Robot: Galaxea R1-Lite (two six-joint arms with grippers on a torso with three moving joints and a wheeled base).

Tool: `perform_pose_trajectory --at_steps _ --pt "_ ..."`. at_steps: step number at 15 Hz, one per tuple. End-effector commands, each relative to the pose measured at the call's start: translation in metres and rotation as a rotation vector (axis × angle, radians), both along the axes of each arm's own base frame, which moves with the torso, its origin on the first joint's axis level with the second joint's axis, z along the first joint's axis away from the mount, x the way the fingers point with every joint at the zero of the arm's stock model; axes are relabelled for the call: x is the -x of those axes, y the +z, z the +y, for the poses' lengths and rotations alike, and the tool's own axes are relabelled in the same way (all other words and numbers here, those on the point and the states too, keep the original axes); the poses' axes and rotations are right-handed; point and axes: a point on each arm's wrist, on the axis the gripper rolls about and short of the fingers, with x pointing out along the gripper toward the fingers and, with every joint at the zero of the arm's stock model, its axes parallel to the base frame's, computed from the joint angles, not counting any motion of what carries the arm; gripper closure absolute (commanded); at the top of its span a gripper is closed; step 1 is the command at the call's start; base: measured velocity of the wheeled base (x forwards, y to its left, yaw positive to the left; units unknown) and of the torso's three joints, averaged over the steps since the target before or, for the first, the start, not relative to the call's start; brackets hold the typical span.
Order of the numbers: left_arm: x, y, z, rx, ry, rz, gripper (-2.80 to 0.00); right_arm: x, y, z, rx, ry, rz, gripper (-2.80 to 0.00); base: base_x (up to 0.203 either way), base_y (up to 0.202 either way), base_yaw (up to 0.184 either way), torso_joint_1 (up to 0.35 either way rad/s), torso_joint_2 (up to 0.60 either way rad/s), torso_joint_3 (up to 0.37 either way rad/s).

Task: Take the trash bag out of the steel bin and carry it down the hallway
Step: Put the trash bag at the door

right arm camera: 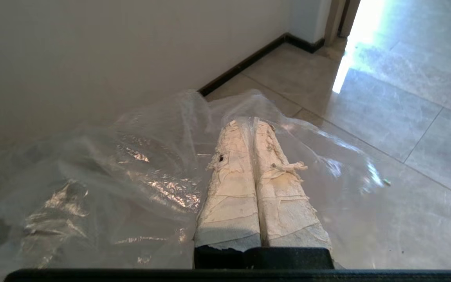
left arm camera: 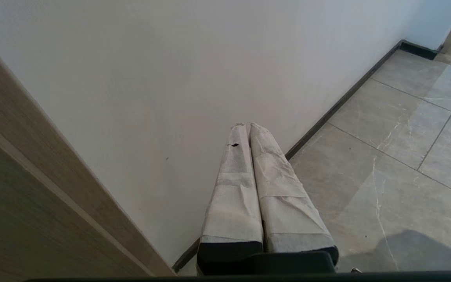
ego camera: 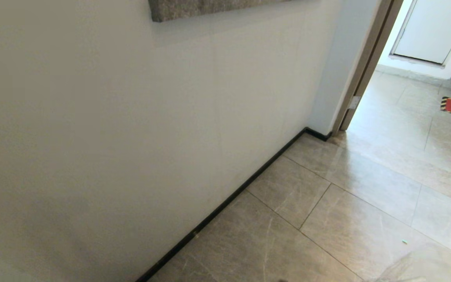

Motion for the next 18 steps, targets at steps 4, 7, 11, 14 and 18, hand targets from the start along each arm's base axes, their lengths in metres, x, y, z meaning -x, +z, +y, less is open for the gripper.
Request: perform_pose_trajectory --at_steps 4,7,11,14,18 --pt "0.0000 0.0000 0.0000 0.000 0.000 0.000 0.00 -0.0002 -0.0002 -0.0001 0.000 -0.001 0.001 0.00 0.000 0.000 0.000 0.000 0.00 0.000" --pt "0.0000 0.0001 0.0000 0.000 0.000 -0.001 0.00 0.0001 -0.0006 -0.0001 -0.001 -0.001 0.013 0.00 0.000 0.000 0.000 0.000 0.00 0.000" --pt "0.0000 0.0000 0.0000 -0.001 0.000 0.000 0.00 -0.0002 -0.0003 -0.0001 -0.002 -0.001 0.003 0.00 0.004 -0.004 0.107 0.001 0.00 0.002" --pt "0.0000 0.0000 0.0000 0.000 0.000 0.000 0.00 -0.0002 -0.0003 -0.0001 -0.002 -0.001 0.003 0.00 0.001 -0.011 0.170 0.000 0.00 0.003" --pt "0.0000 0.0000 0.0000 0.000 0.000 0.000 0.00 -0.0002 -0.0003 -0.0001 -0.002 -0.001 0.002 0.00 0.001 -0.009 0.171 0.003 0.00 0.002"
